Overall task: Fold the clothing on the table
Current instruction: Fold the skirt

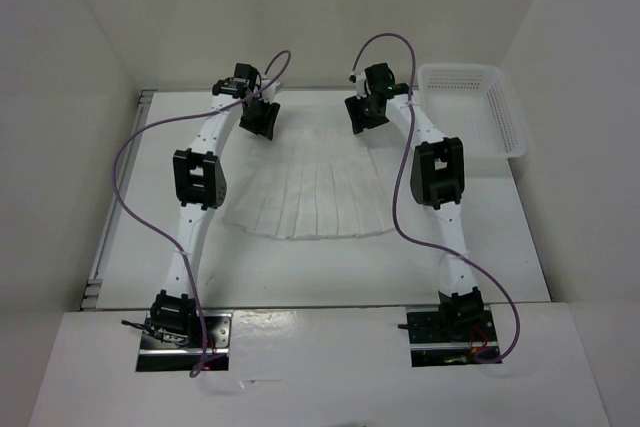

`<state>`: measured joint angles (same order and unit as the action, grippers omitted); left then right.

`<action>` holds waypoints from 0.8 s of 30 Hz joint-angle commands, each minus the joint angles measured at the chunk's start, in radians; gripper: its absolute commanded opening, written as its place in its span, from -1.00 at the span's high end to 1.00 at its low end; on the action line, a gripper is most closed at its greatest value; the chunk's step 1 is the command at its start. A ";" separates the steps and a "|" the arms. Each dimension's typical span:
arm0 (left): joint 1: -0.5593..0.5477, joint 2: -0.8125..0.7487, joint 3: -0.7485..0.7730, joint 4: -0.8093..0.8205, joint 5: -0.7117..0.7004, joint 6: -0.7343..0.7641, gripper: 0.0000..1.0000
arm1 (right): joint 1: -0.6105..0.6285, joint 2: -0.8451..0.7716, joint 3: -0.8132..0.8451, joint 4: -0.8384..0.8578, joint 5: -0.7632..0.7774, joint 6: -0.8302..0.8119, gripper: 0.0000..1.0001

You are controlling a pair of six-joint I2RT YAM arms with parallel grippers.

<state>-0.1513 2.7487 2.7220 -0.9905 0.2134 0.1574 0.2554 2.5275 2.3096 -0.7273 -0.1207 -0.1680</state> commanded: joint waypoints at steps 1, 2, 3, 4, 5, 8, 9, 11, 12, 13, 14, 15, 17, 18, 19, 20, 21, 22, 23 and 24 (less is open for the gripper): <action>0.001 0.037 0.048 -0.019 -0.016 0.016 -0.21 | 0.008 0.014 0.062 -0.007 -0.008 -0.013 -0.30; 0.001 0.037 0.048 -0.019 -0.028 0.025 -0.18 | 0.008 0.023 0.062 -0.017 -0.008 -0.013 -0.30; 0.001 0.037 0.057 -0.019 -0.028 0.025 -0.18 | 0.008 0.024 0.062 -0.017 -0.008 -0.013 -0.30; 0.001 0.037 0.058 -0.019 -0.040 0.025 -0.15 | 0.008 0.024 0.071 -0.017 -0.008 -0.013 -0.30; 0.001 0.037 0.058 -0.019 -0.049 0.025 -0.15 | 0.008 0.033 0.071 -0.017 -0.008 -0.013 -0.30; 0.001 0.046 0.058 -0.019 -0.059 0.025 -0.15 | 0.008 0.033 0.082 -0.017 -0.008 -0.013 -0.30; 0.001 0.046 0.058 -0.019 -0.059 0.025 -0.15 | 0.008 0.043 0.082 -0.017 -0.008 -0.013 -0.30; 0.001 0.055 0.067 -0.019 -0.059 0.025 -0.15 | 0.008 0.043 0.091 -0.017 -0.008 -0.013 -0.30; 0.001 0.055 0.067 -0.019 -0.068 0.025 -0.15 | 0.008 0.053 0.091 -0.017 -0.008 -0.013 -0.30; 0.001 0.055 0.067 -0.019 -0.068 0.025 -0.15 | 0.008 0.053 0.091 -0.017 -0.008 -0.013 -0.30; 0.001 0.055 0.076 -0.019 -0.068 0.025 -0.15 | 0.008 0.053 0.100 -0.017 -0.008 -0.013 -0.30; 0.001 0.055 0.076 -0.019 -0.068 0.025 -0.15 | 0.008 0.053 0.100 -0.017 -0.008 -0.013 -0.30; 0.001 0.065 0.076 -0.019 -0.077 0.025 -0.15 | 0.008 0.062 0.109 -0.026 -0.008 -0.013 -0.30; 0.001 0.065 0.087 -0.019 -0.077 0.025 -0.15 | 0.008 0.062 0.109 -0.026 -0.008 -0.013 -0.30; 0.001 0.065 0.087 -0.019 -0.077 0.025 -0.15 | 0.008 0.062 0.109 -0.026 -0.008 -0.013 -0.30; 0.001 0.065 0.087 -0.019 -0.077 0.025 -0.15 | 0.008 0.062 0.119 -0.026 -0.008 -0.013 -0.30; 0.001 0.065 0.087 -0.019 -0.077 0.025 -0.15 | 0.008 0.071 0.119 -0.026 -0.008 -0.013 -0.30; 0.001 0.065 0.087 -0.019 -0.077 0.025 -0.15 | 0.008 0.071 0.119 -0.026 -0.008 -0.013 -0.30; 0.001 0.065 0.087 -0.019 -0.077 0.025 -0.15 | 0.008 0.071 0.129 -0.026 -0.008 -0.013 -0.30; 0.001 0.065 0.096 -0.019 -0.086 0.025 -0.12 | 0.008 0.071 0.129 -0.026 -0.008 -0.013 -0.30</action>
<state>-0.1520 2.7796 2.7762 -0.9997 0.1532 0.1593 0.2554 2.5950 2.3798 -0.7441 -0.1207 -0.1741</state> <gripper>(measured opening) 0.567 0.647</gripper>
